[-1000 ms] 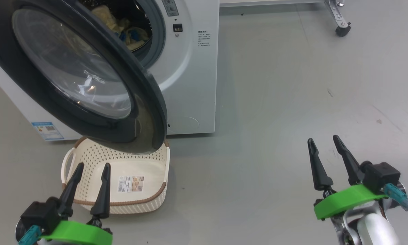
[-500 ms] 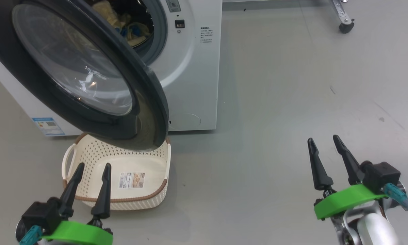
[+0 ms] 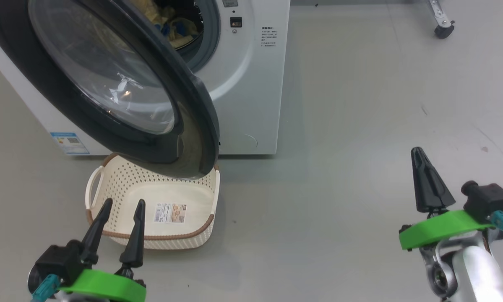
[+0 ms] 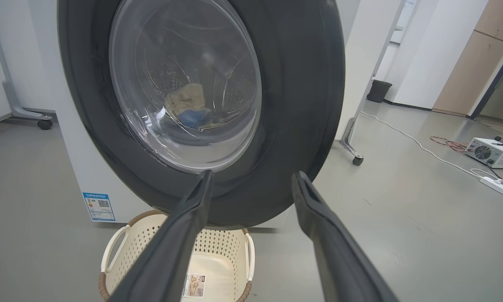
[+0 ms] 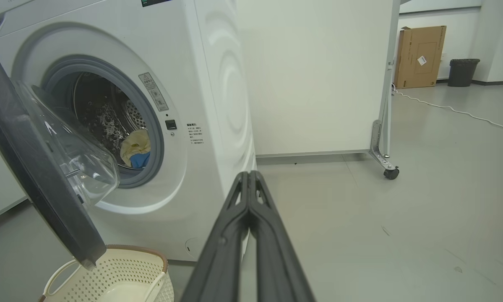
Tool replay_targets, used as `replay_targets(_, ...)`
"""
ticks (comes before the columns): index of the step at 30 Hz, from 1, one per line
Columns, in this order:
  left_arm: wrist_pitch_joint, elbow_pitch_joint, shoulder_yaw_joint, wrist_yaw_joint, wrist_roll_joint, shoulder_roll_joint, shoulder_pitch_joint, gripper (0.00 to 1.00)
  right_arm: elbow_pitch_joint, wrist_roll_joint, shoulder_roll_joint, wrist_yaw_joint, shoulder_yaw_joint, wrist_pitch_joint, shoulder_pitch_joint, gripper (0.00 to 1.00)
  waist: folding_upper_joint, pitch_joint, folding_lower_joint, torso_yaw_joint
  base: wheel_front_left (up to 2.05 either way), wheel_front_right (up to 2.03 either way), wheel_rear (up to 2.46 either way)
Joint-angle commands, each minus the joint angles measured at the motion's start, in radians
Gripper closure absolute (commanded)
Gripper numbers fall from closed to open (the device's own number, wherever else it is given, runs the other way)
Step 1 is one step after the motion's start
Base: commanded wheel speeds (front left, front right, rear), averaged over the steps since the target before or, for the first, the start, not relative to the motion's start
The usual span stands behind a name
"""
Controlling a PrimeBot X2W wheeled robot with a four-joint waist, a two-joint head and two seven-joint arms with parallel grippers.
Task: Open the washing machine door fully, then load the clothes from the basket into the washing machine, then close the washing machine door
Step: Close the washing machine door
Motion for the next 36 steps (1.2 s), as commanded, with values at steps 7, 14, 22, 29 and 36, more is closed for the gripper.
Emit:
replay_targets(7, -0.011, -0.019, 0.005, 0.0, -0.006, 0.014, -0.087, 0.0, -0.074, -0.059, -0.01, 0.0, 0.025, -0.007, -0.18, 1.0, 0.0, 0.034, 0.0, 0.05, 0.0, 0.0, 0.0)
replay_targets(14, -0.011, -0.006, -0.023, 0.0, -0.012, 0.018, -0.112, 0.0, -0.117, -0.057, -0.045, 0.0, 0.114, -0.007, -0.353, 1.0, 0.0, 0.057, 0.0, 0.089, 0.0, 0.0, 0.0)
replay_targets(22, -0.011, 0.002, -0.044, 0.0, -0.018, 0.014, -0.137, 0.0, -0.147, 0.008, -0.093, 0.0, 0.333, -0.007, -0.507, 1.0, 0.0, 0.079, 0.0, 0.148, 0.0, 0.0, 0.0)
replay_targets(29, -0.011, 0.01, -0.057, 0.0, -0.022, -0.001, -0.15, 0.0, -0.102, 0.067, -0.146, 0.0, 0.576, -0.007, -0.583, 1.0, 0.0, 0.103, 0.0, 0.218, 0.0, 0.0, 0.0)
replay_targets(36, -0.011, 0.017, -0.06, 0.0, -0.024, -0.011, -0.154, 0.0, -0.028, 0.105, -0.144, 0.0, 0.678, -0.007, -0.595, 1.0, 0.0, 0.118, 0.0, 0.269, 0.0, 0.0, 0.0)
